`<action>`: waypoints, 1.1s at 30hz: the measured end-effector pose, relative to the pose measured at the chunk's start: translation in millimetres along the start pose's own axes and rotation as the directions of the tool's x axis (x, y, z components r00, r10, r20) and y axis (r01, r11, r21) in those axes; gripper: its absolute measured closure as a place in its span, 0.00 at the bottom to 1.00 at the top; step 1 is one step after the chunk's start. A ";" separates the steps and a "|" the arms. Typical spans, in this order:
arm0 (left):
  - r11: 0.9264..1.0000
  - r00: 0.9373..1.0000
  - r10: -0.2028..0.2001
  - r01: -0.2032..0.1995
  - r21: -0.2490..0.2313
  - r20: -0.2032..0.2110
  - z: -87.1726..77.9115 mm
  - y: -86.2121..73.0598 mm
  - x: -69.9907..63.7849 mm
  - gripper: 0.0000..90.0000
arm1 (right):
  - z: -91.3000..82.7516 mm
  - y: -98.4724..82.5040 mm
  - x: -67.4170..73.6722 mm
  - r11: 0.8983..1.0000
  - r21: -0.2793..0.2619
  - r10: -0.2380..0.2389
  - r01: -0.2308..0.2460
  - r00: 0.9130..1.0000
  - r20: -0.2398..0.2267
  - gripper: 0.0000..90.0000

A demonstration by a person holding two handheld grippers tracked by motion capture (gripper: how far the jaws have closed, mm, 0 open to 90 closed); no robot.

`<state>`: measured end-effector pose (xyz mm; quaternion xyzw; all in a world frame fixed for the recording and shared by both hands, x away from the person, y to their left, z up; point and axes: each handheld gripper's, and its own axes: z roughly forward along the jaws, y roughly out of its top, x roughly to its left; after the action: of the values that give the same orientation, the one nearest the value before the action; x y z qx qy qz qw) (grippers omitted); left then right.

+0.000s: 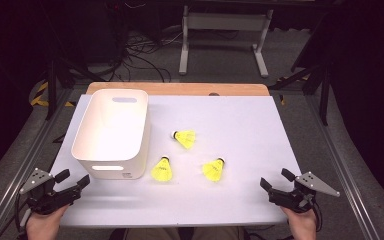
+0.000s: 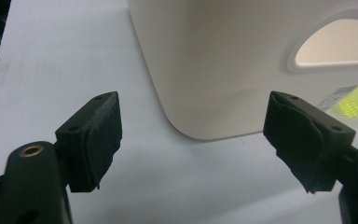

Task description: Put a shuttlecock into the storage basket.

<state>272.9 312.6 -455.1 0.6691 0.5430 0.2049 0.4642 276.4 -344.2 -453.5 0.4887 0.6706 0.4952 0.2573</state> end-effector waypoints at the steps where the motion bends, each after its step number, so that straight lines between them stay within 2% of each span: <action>1: 1.000 1.000 -0.003 0.003 0.001 0.001 0.2 0.0 -0.1 0.22 | 0.0 -0.1 0.0 1.000 0.001 -0.001 0.001 1.000 -0.001 0.08; 13: 1.000 1.000 -0.015 0.015 -0.004 0.001 -0.7 -0.2 1.9 0.22 | 0.9 -0.2 -0.3 1.000 0.006 0.002 -0.002 1.000 0.000 0.08; 28: 0.999 0.999 -0.039 0.039 -0.004 -0.004 -1.9 -1.8 3.4 0.23 | 3.9 -1.0 3.6 0.999 0.039 -0.034 0.034 0.999 -0.004 0.09; 33: 0.999 0.999 -0.038 0.038 0.010 -0.007 -1.0 -2.6 3.9 0.23 | 4.8 -1.2 4.0 0.998 0.047 -0.034 0.034 0.999 -0.004 0.09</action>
<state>272.0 316.4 -457.7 0.6602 0.5584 0.1957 0.4627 278.4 -338.7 -455.8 0.4823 0.6907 0.4756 0.2531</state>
